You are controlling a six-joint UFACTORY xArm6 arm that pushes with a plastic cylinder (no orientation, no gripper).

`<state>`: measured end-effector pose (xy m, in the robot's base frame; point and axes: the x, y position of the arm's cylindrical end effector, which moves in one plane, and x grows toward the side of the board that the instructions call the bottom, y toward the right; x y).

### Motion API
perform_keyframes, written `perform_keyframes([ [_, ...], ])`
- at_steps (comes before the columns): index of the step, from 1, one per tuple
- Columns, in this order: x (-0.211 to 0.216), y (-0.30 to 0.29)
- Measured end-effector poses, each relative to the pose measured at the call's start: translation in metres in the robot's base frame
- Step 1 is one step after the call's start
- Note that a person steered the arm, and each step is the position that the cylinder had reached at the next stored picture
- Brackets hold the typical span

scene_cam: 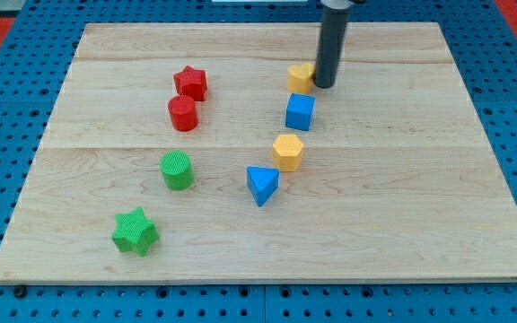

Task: Adjust the yellow heart vertically above the blue cube

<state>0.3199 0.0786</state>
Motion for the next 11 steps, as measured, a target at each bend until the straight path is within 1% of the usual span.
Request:
perform_keyframes([
  [1,-0.011,-0.011],
  [2,-0.046,0.049],
  [3,-0.079,-0.004],
  [4,-0.05,-0.046],
  [5,-0.008,-0.079],
  [6,0.048,-0.056],
  [7,0.082,-0.096],
  [8,0.108,-0.111],
  [9,0.091,-0.163],
  [10,0.062,-0.197],
  [11,0.043,-0.229],
])
